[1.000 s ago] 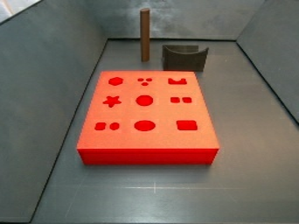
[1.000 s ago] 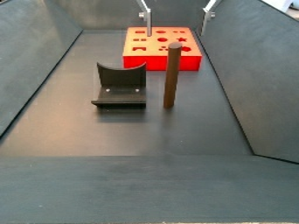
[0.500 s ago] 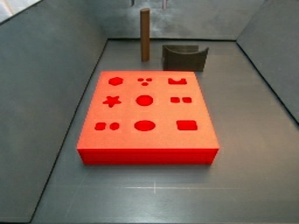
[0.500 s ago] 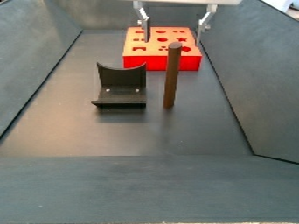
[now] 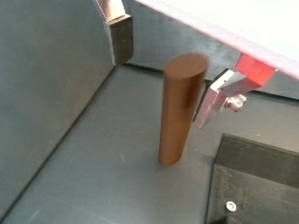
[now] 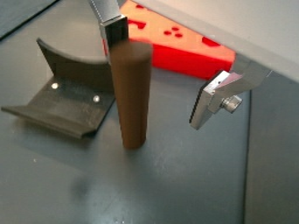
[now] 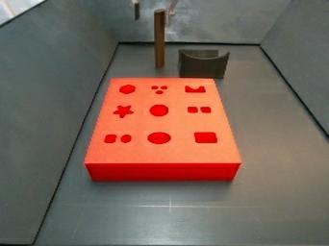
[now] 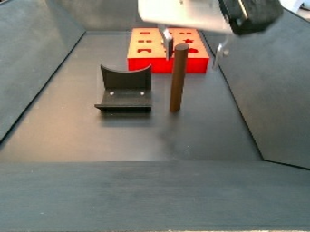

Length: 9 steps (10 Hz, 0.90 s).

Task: Pick up the oval object. Move up. Move to above the board. Insert the oval object.
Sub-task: Pick up the oval object.

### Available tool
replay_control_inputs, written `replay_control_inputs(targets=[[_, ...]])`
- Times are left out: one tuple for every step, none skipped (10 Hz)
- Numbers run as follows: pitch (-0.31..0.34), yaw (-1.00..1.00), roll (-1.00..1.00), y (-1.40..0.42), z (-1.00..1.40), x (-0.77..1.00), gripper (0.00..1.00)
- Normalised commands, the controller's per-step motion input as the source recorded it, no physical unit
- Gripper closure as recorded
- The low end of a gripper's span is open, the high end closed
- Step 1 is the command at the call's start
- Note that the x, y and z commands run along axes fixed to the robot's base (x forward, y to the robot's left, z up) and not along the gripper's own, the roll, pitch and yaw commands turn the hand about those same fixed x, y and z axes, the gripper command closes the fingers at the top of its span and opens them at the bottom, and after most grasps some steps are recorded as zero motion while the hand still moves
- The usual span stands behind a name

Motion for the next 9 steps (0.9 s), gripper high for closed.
replay_control_inputs(targets=[[-0.016, 0.07, -0.12, 0.24, -0.32, 0.13, 0.0], [0.0, 0.0, -0.07, 0.15, 0.0, 0.18, 0.0], [0.0, -0.02, 0.0, 0.0, 0.0, 0.04, 0.0], [0.0, 0.0, 0.0, 0.0, 0.0, 0.0, 1.0], [0.0, 0.0, 0.0, 0.0, 0.0, 0.0, 1.0], [0.0, 0.0, 0.0, 0.0, 0.0, 0.0, 1.0], [0.0, 0.0, 0.0, 0.0, 0.0, 0.0, 1.0], [0.0, 0.0, 0.0, 0.0, 0.0, 0.0, 1.0], [0.0, 0.0, 0.0, 0.0, 0.0, 0.0, 1.0]])
